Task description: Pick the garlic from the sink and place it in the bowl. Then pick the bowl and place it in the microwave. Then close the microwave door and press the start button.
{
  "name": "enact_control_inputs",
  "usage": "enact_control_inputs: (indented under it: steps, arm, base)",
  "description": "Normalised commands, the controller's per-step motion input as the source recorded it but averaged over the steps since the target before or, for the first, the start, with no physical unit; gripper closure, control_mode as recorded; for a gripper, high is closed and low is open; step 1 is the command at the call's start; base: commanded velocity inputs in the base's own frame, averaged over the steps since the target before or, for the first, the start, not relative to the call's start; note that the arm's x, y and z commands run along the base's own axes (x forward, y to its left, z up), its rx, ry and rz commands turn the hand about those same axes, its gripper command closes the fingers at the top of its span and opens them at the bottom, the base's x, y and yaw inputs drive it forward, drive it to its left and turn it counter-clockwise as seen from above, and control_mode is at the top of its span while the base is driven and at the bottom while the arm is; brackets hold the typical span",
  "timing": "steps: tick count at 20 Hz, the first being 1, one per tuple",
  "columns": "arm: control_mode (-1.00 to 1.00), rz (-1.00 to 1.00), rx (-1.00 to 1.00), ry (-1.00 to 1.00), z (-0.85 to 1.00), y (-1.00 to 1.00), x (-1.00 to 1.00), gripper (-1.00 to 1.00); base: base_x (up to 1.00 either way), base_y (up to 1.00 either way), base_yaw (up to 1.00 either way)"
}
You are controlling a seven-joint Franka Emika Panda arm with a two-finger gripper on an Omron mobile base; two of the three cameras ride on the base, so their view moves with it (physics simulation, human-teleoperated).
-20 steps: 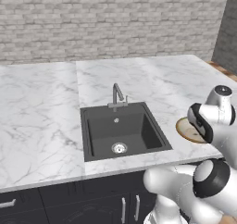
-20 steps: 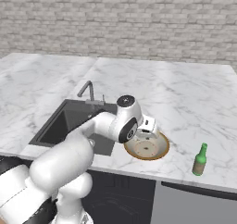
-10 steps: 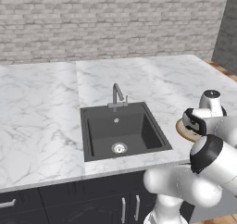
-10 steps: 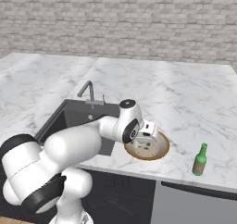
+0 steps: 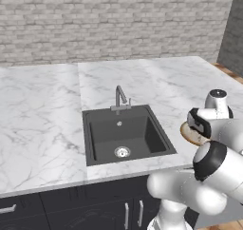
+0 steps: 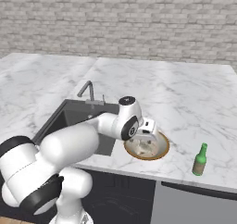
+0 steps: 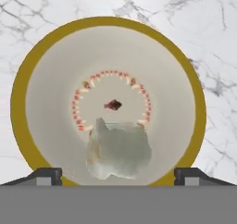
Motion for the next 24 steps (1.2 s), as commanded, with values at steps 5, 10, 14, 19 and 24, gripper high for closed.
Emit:
enact_control_inputs:
  steps: [5,10,14,19,24]
  arm:
    - [-1.0,0.1,0.0,0.0,0.25,0.55,-0.31,-1.0]
    - [-1.0,0.21,-0.12,0.0,-0.16,0.69,-0.35,-1.0]
    - [-1.0,0.14,-0.18,0.01,-0.24,0.07,0.08,-1.0]
    - [-1.0,0.1,-0.12,0.09,-0.22,0.0,0.28,-1.0]
    - [-1.0,0.08,-0.1,0.11,-0.28,-0.03,0.56,-1.0]
  base:
    - [0.0,0.0,0.0]
    - [0.0,0.0,0.0]
    - [0.0,0.0,0.0]
    - [0.0,0.0,0.0]
    - [0.0,0.0,0.0]
